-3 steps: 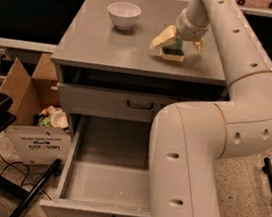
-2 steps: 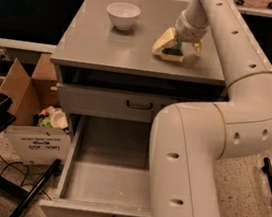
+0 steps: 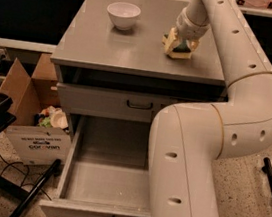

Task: Place sponge into middle drawer

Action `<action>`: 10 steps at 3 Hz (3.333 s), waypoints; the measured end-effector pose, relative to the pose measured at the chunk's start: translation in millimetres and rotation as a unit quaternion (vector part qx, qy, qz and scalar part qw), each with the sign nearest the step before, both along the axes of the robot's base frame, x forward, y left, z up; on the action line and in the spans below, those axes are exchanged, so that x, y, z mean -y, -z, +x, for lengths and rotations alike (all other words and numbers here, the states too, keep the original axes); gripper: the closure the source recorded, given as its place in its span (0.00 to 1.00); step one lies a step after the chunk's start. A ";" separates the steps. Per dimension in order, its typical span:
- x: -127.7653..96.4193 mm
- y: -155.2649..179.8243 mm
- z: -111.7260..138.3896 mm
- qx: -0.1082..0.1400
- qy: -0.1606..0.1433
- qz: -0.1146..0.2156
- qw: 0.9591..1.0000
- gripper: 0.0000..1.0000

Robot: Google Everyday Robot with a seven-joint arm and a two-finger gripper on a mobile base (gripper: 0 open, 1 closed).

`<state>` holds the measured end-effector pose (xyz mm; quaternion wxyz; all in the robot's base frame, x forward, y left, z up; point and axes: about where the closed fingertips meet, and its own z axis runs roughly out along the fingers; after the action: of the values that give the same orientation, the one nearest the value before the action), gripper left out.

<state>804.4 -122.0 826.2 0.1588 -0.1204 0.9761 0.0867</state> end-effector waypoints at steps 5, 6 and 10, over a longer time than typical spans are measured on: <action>223.9 -51.9 -156.1 -0.064 0.027 -0.111 0.991 1.00; 230.4 -102.9 -230.8 0.004 0.000 -0.079 0.997 1.00; 194.6 26.8 -247.7 0.014 -0.029 -0.080 0.996 1.00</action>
Offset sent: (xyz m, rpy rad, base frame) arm -0.1468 -0.1726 -0.0047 -0.2994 0.2153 -0.0167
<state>556.7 -316.6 799.4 0.1596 -0.1625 0.9736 0.0116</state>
